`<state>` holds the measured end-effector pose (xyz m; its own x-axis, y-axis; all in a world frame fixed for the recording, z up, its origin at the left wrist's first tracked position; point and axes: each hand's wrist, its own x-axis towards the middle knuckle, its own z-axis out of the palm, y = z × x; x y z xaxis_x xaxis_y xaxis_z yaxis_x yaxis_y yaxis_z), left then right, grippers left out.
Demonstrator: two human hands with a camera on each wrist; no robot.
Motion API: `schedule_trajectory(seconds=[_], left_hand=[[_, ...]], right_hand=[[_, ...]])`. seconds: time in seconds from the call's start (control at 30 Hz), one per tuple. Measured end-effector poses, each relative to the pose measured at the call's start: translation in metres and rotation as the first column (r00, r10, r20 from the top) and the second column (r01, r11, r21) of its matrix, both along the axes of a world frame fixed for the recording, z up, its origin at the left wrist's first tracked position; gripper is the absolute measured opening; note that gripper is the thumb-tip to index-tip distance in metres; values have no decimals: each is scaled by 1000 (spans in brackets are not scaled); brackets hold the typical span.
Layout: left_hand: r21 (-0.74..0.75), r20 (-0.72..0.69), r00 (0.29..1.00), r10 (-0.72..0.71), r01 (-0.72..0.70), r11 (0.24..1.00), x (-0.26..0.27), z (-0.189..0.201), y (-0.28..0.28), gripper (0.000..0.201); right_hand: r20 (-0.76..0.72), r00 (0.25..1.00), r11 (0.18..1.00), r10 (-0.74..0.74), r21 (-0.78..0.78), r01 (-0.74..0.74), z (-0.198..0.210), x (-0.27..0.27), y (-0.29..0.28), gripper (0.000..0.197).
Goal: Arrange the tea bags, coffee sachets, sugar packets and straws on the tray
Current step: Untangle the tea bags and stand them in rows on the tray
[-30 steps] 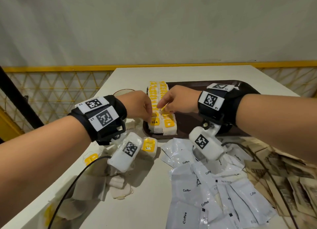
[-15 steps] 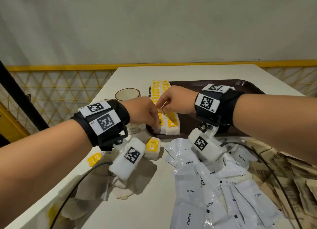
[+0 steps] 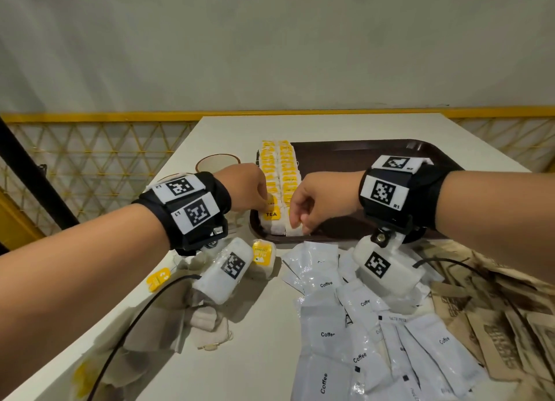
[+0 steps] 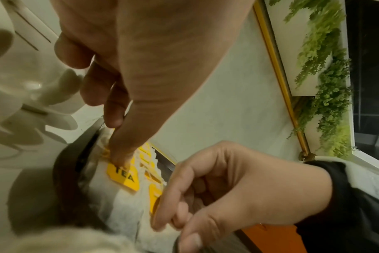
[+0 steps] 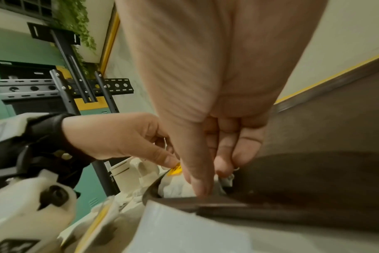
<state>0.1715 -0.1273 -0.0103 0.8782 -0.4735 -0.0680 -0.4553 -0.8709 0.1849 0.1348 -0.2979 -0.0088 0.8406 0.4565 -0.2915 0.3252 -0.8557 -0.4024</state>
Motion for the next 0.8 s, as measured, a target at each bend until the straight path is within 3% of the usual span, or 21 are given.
schedule_trajectory(seconds=[0.13, 0.27, 0.37, 0.43, 0.53, 0.6, 0.7, 0.8], left_hand=[[8, -9, 1000, -7, 7, 1000, 1, 1, -1, 20], [-98, -58, 998, -29, 23, 995, -5, 18, 8, 13], [-284, -261, 961, -93, 15, 959, -19, 46, 33, 11], [-358, -380, 907, -183, 38, 933, -32, 61, 52, 20], [-230, -447, 870, -209, 114, 966, -55, 67, 79, 36], [-73, -436, 885, -163, 146, 987, -69, 62, 99, 32], [84, -411, 908, -79, 124, 989, -91, 55, 135, 40], [190, -425, 905, -17, 108, 976, -114, 48, 163, 54]], right_hand=[[11, 1000, 1000, -11, -4, 12, -3, 0, 2, 13], [38, 998, 998, -40, 46, 38, 3, -4, 0, 13], [108, 993, 991, -50, 129, 36, 10, -16, 5, 15], [133, 991, 994, 19, 109, -34, 13, -27, 19, 25], [59, 989, 990, 139, 10, -140, 12, -43, 45, 49], [-3, 988, 987, 156, -36, -156, 8, -52, 58, 59], [90, 976, 969, 199, -165, -183, 0, -61, 74, 42], [152, 977, 978, 151, -169, -125, -1, -62, 82, 33]])
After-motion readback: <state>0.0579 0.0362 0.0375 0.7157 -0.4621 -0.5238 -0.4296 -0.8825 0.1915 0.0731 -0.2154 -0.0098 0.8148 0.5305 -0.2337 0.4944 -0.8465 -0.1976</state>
